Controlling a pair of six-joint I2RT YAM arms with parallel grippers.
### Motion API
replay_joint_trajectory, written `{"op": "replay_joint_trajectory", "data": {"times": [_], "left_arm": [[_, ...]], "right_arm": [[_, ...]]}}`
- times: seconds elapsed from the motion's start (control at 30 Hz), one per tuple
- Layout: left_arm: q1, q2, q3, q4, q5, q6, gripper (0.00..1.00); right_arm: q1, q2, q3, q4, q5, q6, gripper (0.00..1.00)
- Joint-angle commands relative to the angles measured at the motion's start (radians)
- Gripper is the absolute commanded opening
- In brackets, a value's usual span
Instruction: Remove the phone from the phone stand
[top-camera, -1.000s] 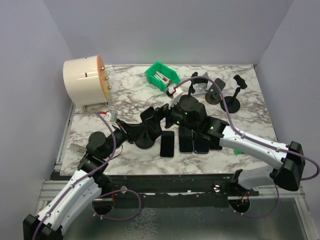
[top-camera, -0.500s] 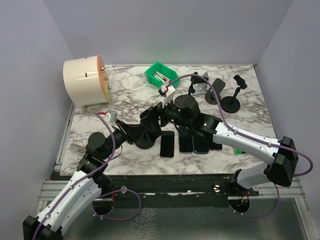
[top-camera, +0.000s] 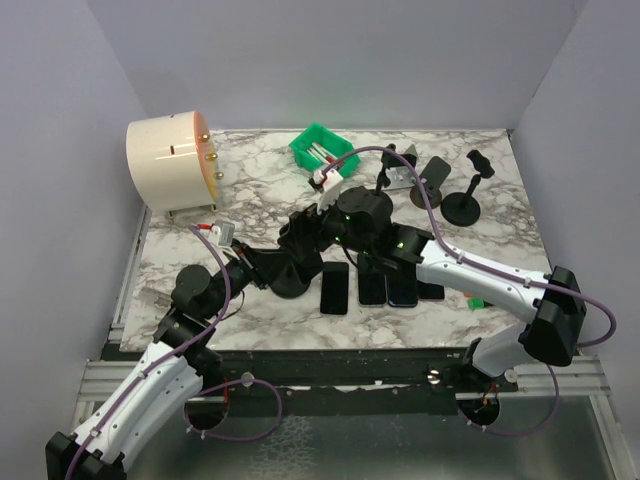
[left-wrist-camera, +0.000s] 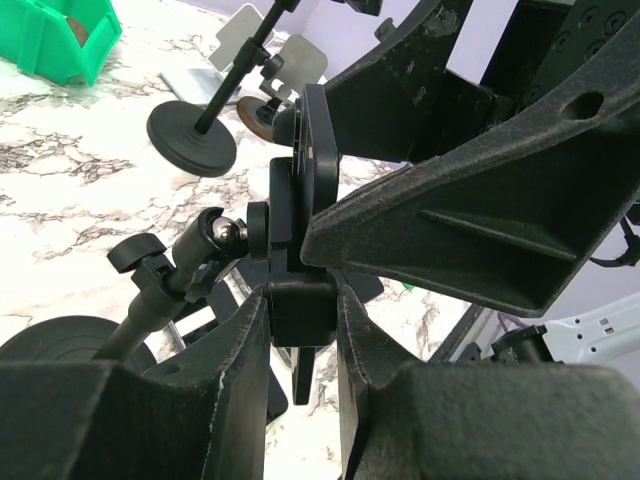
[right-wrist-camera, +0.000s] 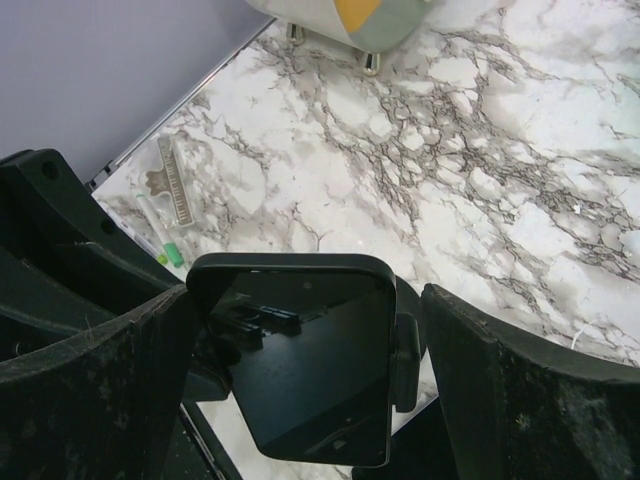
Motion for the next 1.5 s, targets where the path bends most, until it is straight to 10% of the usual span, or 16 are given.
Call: {"op": "replay_joint_trajectory", "data": {"times": [0.0, 0.67, 1.37, 1.47], "left_arm": [[-0.003, -0.011, 0.006, 0.035, 0.025, 0.008, 0.0], [-0.003, -0.008, 0.003, 0.041, 0.025, 0.004, 0.0], [-0.003, -0.02, 0.017, 0.006, 0.031, 0.01, 0.09], [-0.003, -0.019, 0.018, 0.005, 0.035, 0.011, 0.15]], "right_arm": [[-0.004, 0.031, 0.051, -0.042, 0.036, -0.014, 0.94], [0.006, 0.065, 0.09, -0.132, 0.057, 0.006, 0.87], [0.006, 0.05, 0.077, -0.146, 0.079, 0.044, 0.01], [0.006, 0.044, 0.07, -0.147, 0.086, 0.052, 0.0]]}}
